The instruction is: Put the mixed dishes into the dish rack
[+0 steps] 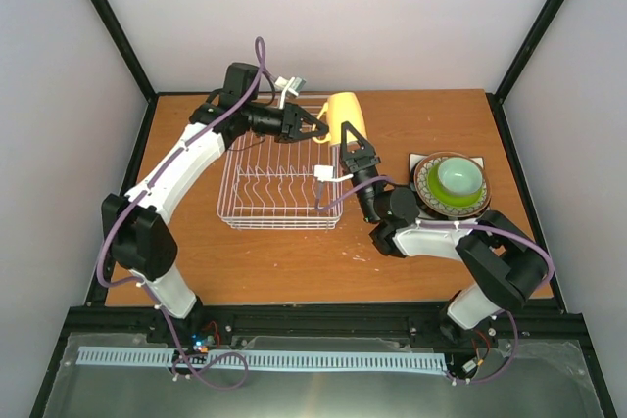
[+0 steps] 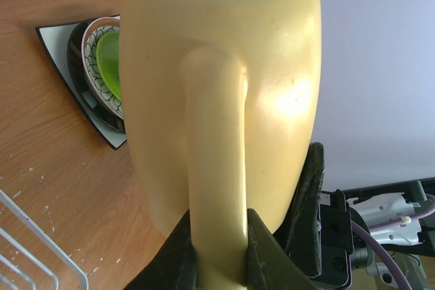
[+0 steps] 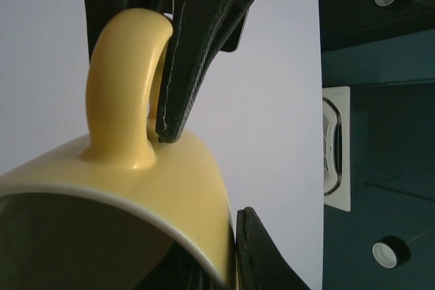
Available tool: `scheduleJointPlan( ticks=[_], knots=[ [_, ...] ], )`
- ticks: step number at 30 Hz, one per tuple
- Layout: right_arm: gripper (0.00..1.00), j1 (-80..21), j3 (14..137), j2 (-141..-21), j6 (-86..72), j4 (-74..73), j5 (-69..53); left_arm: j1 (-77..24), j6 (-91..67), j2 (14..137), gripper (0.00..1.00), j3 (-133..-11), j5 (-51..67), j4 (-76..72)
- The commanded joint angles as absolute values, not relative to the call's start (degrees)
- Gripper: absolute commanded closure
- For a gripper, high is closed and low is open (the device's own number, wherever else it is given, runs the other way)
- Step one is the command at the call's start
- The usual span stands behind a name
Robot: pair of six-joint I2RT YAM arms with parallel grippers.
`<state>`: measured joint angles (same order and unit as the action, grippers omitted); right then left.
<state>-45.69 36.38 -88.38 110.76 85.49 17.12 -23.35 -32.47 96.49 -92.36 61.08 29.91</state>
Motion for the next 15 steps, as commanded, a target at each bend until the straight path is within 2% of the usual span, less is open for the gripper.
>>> scheduleJointPlan(
  ticks=[1, 2, 3, 4, 5, 6, 7, 12, 15],
  knots=[
    [0.93, -46.4, 38.1, -87.3, 106.8, 96.2, 16.2, -23.6, -25.4, 95.2, 0.99, -96.0, 56.6, 29.3],
    [0.84, -46.4, 38.1, -87.2, 106.4, 96.2, 16.5, -23.6, -24.8, 94.8, 0.99, -96.5, 55.3, 30.1],
    [0.64, -46.4, 38.1, -87.1, 105.8, 96.2, 16.8, -23.6, -24.1, 94.4, 0.99, -97.3, 53.8, 30.9],
    [0.48, -46.4, 38.2, -87.0, 105.2, 96.2, 17.2, -23.6, -23.2, 94.3, 0.99, -98.3, 51.9, 32.3],
    [0.37, -46.4, 38.2, -86.9, 104.6, 96.2, 17.9, -23.6, -22.1, 94.3, 0.99, -99.9, 50.0, 33.8],
    [0.15, -46.4, 38.4, -86.7, 104.1, 96.2, 18.8, -23.6, -21.0, 94.4, 0.99, -101.1, 48.1, 35.5],
    [0.02, -46.4, 38.4, -86.5, 103.6, 96.2, 19.8, -23.6, -19.9, 94.5, 0.99, -102.1, 45.7, 36.8],
    [0.0, -46.4, 35.5, -84.1, 99.2, 96.3, 27.8, -22.8, -16.6, 93.9, 0.99, -102.4, 34.3, 36.9],
    [0.0, -46.4, 32.1, -81.1, 93.2, 96.3, 33.1, -22.2, -13.1, 91.4, 0.99, -96.8, 26.3, 31.0]
  ],
)
